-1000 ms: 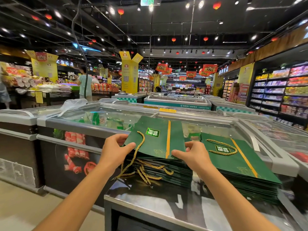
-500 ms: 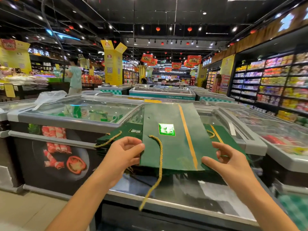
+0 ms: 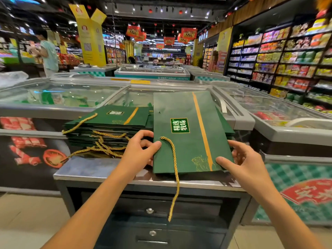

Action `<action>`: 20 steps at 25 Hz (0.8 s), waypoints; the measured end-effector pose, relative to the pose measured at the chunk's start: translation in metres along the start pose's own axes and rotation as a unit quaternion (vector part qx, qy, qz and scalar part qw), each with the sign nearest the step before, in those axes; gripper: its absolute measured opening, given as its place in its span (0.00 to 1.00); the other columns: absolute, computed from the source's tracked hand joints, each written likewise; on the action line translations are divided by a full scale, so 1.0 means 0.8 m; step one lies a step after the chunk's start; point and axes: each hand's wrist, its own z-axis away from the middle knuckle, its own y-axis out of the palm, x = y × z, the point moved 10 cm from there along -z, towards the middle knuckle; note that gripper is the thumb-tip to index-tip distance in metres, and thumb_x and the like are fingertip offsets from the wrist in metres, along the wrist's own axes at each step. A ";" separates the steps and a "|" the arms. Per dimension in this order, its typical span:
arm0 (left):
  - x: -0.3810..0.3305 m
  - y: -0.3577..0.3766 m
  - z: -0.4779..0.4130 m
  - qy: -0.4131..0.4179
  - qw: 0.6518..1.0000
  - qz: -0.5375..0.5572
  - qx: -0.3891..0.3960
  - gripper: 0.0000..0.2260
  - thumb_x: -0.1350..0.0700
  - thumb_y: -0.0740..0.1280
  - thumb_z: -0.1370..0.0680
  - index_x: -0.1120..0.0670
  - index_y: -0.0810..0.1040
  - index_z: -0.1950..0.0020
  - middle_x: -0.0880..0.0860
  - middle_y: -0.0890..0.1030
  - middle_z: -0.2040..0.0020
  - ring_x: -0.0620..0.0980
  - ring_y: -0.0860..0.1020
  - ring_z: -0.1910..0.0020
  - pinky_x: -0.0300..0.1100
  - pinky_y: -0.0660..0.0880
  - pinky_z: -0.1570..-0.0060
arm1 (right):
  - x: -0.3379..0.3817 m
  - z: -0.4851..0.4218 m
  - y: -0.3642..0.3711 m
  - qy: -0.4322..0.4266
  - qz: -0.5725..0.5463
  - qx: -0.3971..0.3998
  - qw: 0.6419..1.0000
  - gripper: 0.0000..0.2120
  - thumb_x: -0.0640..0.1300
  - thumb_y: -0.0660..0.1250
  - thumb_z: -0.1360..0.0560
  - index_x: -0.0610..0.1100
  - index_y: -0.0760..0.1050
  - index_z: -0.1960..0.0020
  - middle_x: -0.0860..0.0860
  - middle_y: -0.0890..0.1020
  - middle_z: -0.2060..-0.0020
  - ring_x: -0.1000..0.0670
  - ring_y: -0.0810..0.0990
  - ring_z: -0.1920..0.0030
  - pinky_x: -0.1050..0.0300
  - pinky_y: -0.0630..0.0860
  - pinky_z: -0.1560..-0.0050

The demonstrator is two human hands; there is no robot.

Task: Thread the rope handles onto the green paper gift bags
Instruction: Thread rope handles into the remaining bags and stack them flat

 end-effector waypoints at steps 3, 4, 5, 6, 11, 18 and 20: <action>0.006 -0.005 -0.003 0.017 1.000 -0.007 -0.022 0.09 0.60 0.70 0.21 0.54 0.75 0.42 0.64 0.83 0.54 0.53 0.85 0.56 0.46 0.81 0.66 | 0.001 0.004 0.008 -0.024 0.064 0.000 0.998 0.30 0.50 0.78 0.29 0.46 0.74 0.30 0.51 0.76 0.52 0.55 0.75 0.54 0.63 0.69 0.53; 0.007 -0.007 -0.003 0.021 0.999 -0.012 -0.028 0.09 0.60 0.70 0.21 0.54 0.75 0.42 0.64 0.83 0.55 0.54 0.85 0.55 0.47 0.82 0.64 | 0.003 0.006 0.012 -0.036 0.081 -0.004 0.996 0.30 0.49 0.78 0.29 0.45 0.74 0.30 0.51 0.76 0.51 0.54 0.75 0.54 0.63 0.69 0.51; 0.008 -0.008 -0.003 0.026 0.999 -0.018 -0.030 0.08 0.60 0.70 0.21 0.54 0.75 0.43 0.63 0.83 0.55 0.54 0.85 0.56 0.47 0.82 0.63 | 0.006 0.009 0.015 -0.051 0.096 -0.013 0.994 0.30 0.49 0.79 0.29 0.44 0.75 0.30 0.51 0.75 0.51 0.54 0.74 0.52 0.61 0.70 0.48; 0.008 -0.009 -0.002 0.029 0.999 -0.021 -0.030 0.08 0.61 0.70 0.20 0.54 0.75 0.43 0.63 0.82 0.56 0.54 0.85 0.56 0.47 0.82 0.63 | 0.012 0.013 0.018 -0.072 0.108 -0.024 0.991 0.29 0.47 0.78 0.29 0.43 0.75 0.30 0.50 0.75 0.50 0.52 0.75 0.50 0.58 0.72 0.46; 0.011 -0.008 -0.004 0.038 0.999 -0.019 -0.028 0.08 0.61 0.69 0.20 0.54 0.75 0.44 0.60 0.82 0.58 0.52 0.85 0.58 0.46 0.82 0.62 | 0.067 0.047 0.070 -0.257 0.090 0.059 0.960 0.24 0.38 0.75 0.26 0.49 0.77 0.32 0.52 0.73 0.46 0.50 0.75 0.45 0.55 0.74 0.40; 0.013 -0.008 -0.003 0.038 0.999 -0.011 -0.019 0.07 0.62 0.69 0.20 0.55 0.74 0.44 0.66 0.81 0.55 0.56 0.84 0.57 0.41 0.79 0.67 | 0.119 0.069 0.155 -0.434 0.195 0.140 0.868 0.14 0.39 0.73 0.24 0.50 0.80 0.40 0.47 0.75 0.42 0.45 0.75 0.44 0.49 0.77 0.48; 0.016 -0.009 -0.005 0.034 0.999 0.003 -0.016 0.06 0.62 0.69 0.20 0.55 0.73 0.47 0.67 0.80 0.53 0.53 0.82 0.59 0.38 0.76 0.70 | 0.126 0.064 0.156 -0.410 0.121 0.169 0.888 0.05 0.44 0.69 0.21 0.47 0.80 0.47 0.49 0.75 0.42 0.48 0.74 0.40 0.55 0.74 0.43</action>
